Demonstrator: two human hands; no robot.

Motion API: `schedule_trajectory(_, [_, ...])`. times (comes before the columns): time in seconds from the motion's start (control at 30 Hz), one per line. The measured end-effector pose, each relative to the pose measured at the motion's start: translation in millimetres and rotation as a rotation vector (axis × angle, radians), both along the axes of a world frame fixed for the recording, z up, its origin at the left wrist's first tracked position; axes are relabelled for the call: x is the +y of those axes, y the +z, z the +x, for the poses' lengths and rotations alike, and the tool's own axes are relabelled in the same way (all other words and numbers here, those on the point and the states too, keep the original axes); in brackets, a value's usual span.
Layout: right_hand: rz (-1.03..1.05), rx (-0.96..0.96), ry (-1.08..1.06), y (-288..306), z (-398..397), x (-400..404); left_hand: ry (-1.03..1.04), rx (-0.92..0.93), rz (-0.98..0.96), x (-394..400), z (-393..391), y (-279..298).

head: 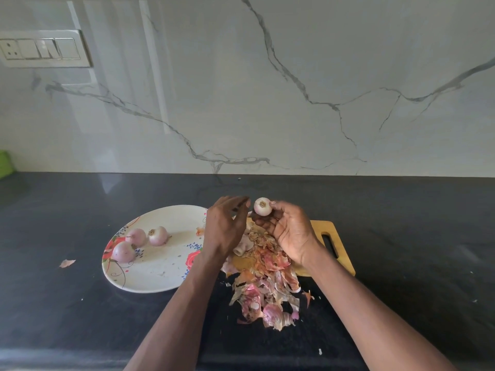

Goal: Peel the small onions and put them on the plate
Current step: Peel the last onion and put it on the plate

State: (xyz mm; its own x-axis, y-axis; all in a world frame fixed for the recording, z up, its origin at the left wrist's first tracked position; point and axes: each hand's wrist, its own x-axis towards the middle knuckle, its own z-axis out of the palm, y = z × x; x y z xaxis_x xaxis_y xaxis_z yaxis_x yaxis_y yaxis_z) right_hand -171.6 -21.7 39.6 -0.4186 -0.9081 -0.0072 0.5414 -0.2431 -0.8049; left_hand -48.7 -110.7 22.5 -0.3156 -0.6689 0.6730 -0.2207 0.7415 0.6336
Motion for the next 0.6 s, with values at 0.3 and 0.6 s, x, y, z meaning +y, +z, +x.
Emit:
schedule_trajectory(0.3, [0.048, 0.331, -0.15, -5, 0, 3, -0.166, -0.001, -0.006, 3, 1, 3])
schedule_trajectory(0.6, [0.09, 0.545, -0.244, -13, -8, -1, -0.356, 0.111, 0.415, 5, 2, 8])
